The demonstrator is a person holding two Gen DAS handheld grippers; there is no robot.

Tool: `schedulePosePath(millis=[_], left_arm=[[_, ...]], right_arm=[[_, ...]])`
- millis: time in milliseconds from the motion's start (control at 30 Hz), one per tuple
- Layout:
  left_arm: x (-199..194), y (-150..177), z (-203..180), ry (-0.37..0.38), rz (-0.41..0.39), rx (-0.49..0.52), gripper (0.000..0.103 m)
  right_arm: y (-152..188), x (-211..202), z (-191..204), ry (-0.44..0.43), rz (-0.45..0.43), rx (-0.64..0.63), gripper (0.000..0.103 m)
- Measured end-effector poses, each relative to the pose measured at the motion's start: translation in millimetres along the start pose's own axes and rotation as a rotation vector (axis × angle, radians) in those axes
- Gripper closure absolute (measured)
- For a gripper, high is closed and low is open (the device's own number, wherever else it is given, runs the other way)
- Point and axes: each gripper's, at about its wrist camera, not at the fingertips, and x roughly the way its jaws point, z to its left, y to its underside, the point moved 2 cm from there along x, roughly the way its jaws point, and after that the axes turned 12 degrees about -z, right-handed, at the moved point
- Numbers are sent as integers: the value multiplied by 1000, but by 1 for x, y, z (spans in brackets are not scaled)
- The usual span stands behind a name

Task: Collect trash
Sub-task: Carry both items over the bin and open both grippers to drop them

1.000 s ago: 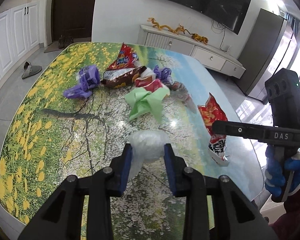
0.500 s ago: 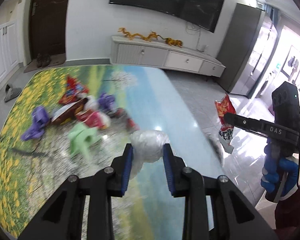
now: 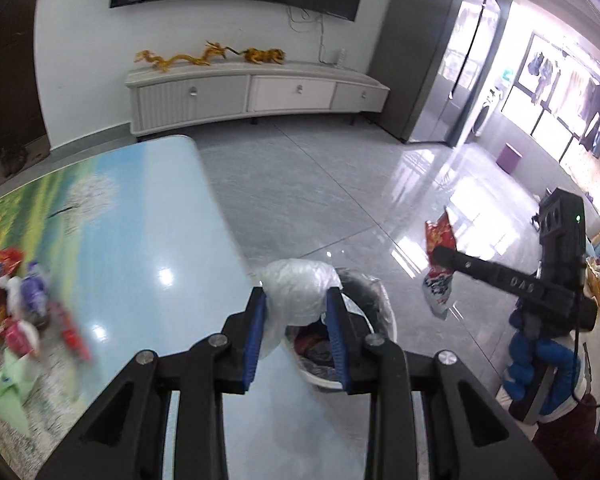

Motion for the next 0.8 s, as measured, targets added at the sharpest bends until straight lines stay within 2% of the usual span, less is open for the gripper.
schedulePosePath(millis=[233,433,467,500,567,633,800], left_arm=[[77,-3,-30,3,94,-5,73],[124,4,-42,6,173,-17,71],[130,5,-41,12,186,-26,68],[137,5,-41,21,202,-44,60],[145,3,-40,32,212,-72,48],[149,1,-42,43,215,-87,47],[149,2,-46,53,216,-82,47]], right_arm=[[10,24,-54,69,68,66,80],[24,47,-89,126,128,134,79],[26,50,-94,135,135,146,77],[27,52,-97,145,140,153,76],[29,55,-102,159,146,164,63],[30,56,-105,165,149,166,55],[33,53,-105,174,159,162,54]])
